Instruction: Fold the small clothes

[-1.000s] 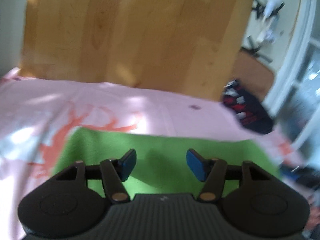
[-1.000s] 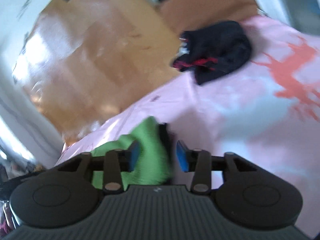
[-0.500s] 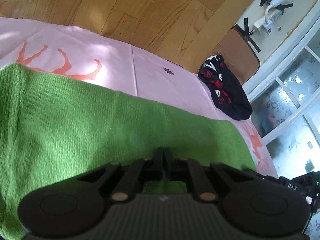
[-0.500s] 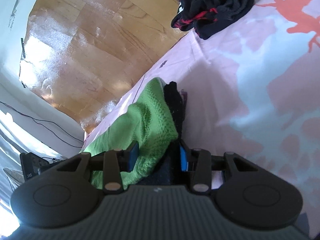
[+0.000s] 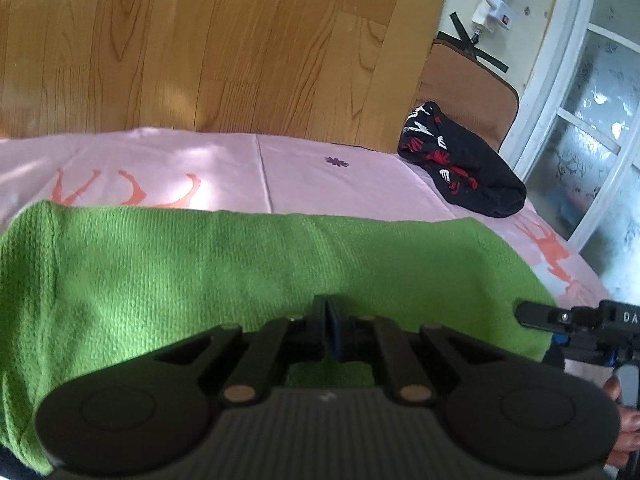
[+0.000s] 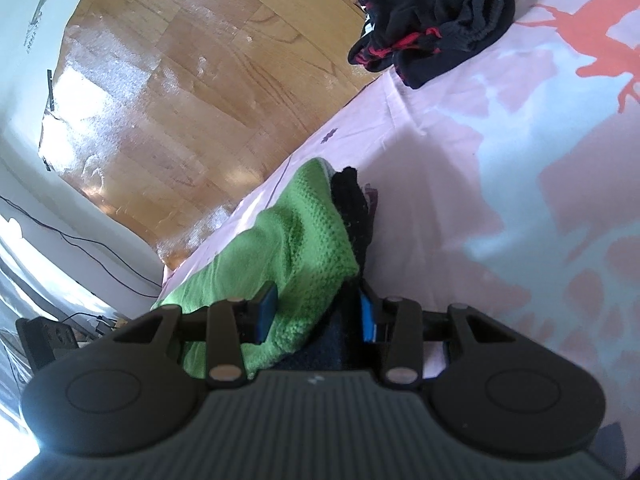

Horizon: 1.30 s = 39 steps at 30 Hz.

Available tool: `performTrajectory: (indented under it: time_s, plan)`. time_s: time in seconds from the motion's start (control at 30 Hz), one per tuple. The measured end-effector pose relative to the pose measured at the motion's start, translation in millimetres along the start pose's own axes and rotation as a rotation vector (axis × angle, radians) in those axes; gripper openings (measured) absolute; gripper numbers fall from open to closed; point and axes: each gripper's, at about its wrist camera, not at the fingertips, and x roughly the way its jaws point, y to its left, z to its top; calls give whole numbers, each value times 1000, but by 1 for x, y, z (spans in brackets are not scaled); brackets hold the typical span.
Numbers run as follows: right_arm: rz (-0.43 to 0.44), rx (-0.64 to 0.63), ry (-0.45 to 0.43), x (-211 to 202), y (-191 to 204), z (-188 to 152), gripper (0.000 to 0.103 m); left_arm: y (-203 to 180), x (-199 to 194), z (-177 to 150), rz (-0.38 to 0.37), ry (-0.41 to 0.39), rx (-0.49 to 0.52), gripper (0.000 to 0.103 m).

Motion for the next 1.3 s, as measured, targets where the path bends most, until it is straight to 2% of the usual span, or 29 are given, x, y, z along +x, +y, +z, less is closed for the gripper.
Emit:
performTrajectory:
  time_s: [0.8,0.97,1.0,1.07,1.1,1.13,1.17,1.23,1.3]
  plan:
    - [-5,-61,-52,-1,3,-8,45,-1,-3,-8,-10,-39,-8,6]
    - [-4,-67,-55,-1,3,-8,45,-5,-3,-8,-22,-45,-3,11]
    - [-4,-67,-55,-1,3,-8,45,-5,-3,-9,-33,-46,1,19]
    - [-5,-67,-56,-1,4,-9,45,-10,-4,-9,-68,-51,18,42]
    - [-4,-67,-56,-1,4,-9,45,-14,-6,-10,-88,-56,38,66]
    - [-4,-68,-56,-1,4,-9,46,-19,-7,-12,-84,-63,63,95]
    - [-4,-70,-56,-1,3,-9,46,-25,-7,-15,-56,-70,95,103]
    - [-4,-72,-56,-1,4,-9,46,-37,-5,-20,8,-68,158,103]
    - [-4,-75,-56,-1,3,-8,46,-40,-4,-21,23,-68,176,103]
